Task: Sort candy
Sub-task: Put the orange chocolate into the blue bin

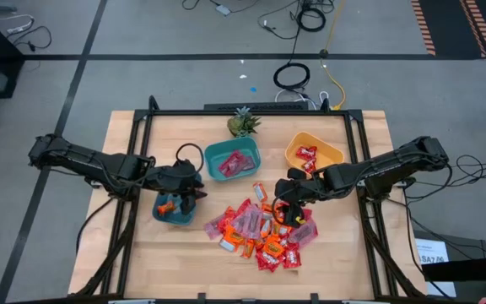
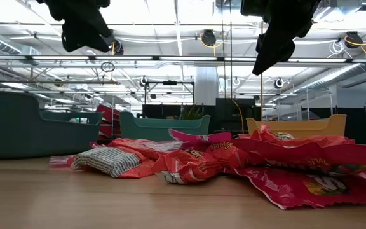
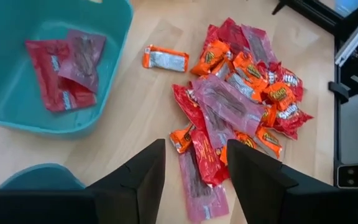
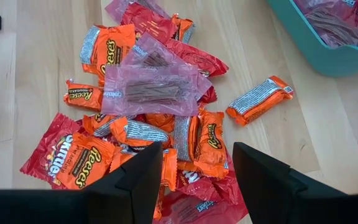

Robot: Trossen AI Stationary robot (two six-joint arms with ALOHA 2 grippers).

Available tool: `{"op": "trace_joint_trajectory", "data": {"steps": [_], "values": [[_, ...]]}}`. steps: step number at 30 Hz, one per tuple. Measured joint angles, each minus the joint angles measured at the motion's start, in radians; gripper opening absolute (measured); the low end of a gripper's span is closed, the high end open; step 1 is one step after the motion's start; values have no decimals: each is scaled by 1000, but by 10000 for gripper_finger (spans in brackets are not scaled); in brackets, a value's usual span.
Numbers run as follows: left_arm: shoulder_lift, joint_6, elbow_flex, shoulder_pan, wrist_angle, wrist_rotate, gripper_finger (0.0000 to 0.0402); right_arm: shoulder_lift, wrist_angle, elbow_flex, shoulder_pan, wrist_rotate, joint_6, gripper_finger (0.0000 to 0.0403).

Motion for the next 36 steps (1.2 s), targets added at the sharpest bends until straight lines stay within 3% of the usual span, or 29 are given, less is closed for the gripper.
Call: {"op": "trace_joint_trajectory", "data": {"steps": [6,12,27,36], "values": [[13,165,0,0,106,-15,180,0,0,0,0,0,0,187],[130,386,1,-41,284,5,180,0,0,0,0,0,0,187],[562,516,155,-128,270,47,180,0,1,0,0,-1,1,187],[657,513,177,-136,278,99,180,0,1,0,0,-1,5,187]]}}
